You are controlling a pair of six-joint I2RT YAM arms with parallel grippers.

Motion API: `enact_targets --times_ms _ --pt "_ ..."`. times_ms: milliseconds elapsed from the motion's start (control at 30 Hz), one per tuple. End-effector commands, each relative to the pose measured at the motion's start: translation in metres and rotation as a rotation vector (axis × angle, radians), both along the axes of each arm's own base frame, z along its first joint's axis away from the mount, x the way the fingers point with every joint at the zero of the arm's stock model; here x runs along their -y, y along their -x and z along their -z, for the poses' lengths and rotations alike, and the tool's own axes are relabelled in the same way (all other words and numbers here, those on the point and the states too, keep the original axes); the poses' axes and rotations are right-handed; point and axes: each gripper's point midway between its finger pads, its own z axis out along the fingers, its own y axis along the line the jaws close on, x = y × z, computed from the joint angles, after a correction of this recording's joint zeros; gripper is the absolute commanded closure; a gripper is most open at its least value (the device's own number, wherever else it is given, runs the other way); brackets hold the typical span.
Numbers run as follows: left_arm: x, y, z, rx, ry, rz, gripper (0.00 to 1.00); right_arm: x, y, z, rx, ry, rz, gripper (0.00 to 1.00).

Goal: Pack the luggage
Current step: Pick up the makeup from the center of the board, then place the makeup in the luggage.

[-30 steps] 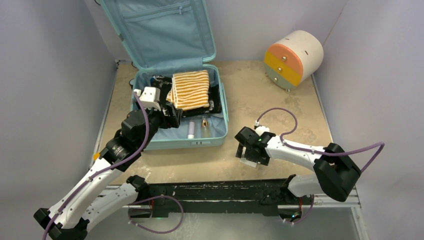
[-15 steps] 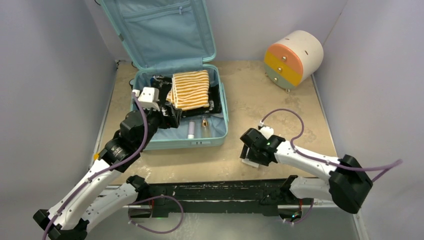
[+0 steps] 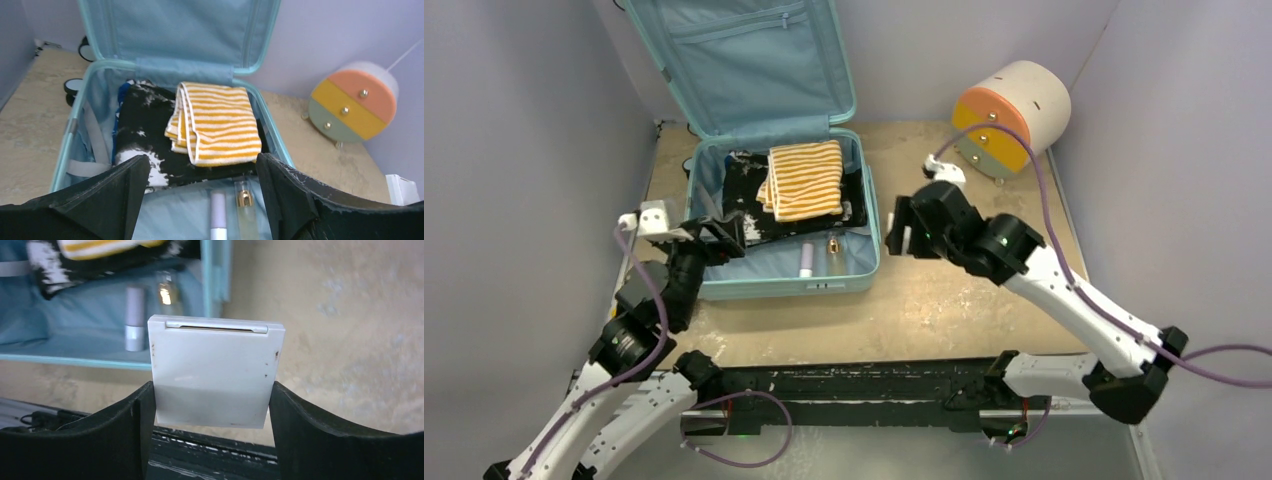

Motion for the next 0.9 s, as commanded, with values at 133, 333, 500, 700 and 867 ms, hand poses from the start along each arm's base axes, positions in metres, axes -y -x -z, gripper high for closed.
enact_targets --times_ms 133,333,500,700,867 --pt "-0.047 0.017 -0.026 0.152 0.146 -0.182 0.18 -0.137 -0.057 -0.045 0.159 0.037 -0.321 0.61" --pt "-0.074 0.03 -0.03 0.193 0.204 -0.287 0.18 -0.255 -0.071 -0.031 0.162 -0.062 -0.477 0.61" --pt "-0.094 0.042 -0.034 0.235 0.258 -0.358 0.18 -0.321 -0.069 0.008 0.08 -0.111 -0.551 0.61" --pt "-0.096 0.041 -0.034 0.234 0.251 -0.37 0.18 -0.351 -0.056 0.058 -0.027 -0.128 -0.576 0.61" --pt "-0.095 0.039 -0.032 0.221 0.238 -0.377 0.18 -0.355 -0.045 0.089 -0.092 -0.111 -0.573 0.62"
